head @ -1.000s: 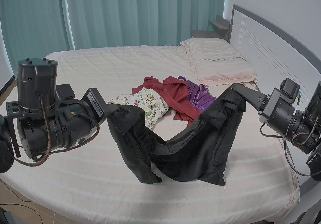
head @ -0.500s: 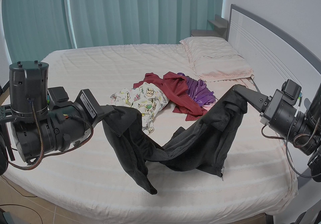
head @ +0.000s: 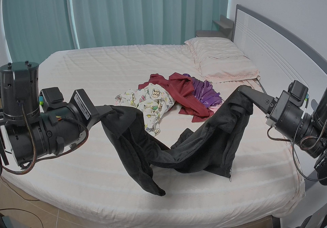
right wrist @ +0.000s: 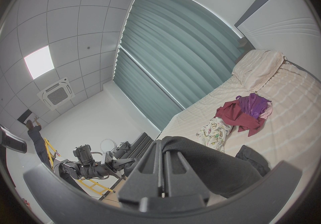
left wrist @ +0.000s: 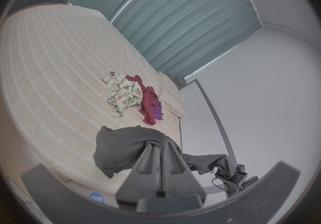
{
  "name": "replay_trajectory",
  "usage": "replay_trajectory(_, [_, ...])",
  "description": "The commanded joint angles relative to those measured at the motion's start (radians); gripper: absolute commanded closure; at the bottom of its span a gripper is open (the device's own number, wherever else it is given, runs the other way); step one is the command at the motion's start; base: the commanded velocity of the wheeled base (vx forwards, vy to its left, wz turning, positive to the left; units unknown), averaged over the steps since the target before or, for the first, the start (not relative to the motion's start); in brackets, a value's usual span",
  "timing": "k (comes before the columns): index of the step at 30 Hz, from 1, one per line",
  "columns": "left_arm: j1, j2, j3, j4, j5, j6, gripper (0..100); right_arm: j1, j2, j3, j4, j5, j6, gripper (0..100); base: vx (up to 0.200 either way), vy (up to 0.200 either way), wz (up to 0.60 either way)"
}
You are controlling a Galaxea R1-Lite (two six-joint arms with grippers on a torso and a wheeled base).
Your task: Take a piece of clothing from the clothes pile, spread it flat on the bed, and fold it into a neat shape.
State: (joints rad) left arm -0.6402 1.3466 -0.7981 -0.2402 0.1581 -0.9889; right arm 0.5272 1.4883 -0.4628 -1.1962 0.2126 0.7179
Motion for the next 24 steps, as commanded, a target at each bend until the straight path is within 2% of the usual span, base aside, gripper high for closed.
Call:
replay_trajectory(1, [0.001,0.0,0.0,-0.001,0.0,0.0,100,0.0,0.001,0.0,0.0,0.001,0.0,100,0.0,0.2,0.0])
replay_trajectory(19, [0.011,-0.03,-0.009,-0.001,0.005,0.001,100,0.014,-0.033,-0.017,0.0,0.002,-0.009,100,0.0,0.2,0.0])
replay_trajectory(24, [0.04,-0.043,-0.027,-0.001,0.001,0.003,100,0.014,-0.033,-0.042,0.003,0.002,-0.014,100,0.0,0.2,0.0])
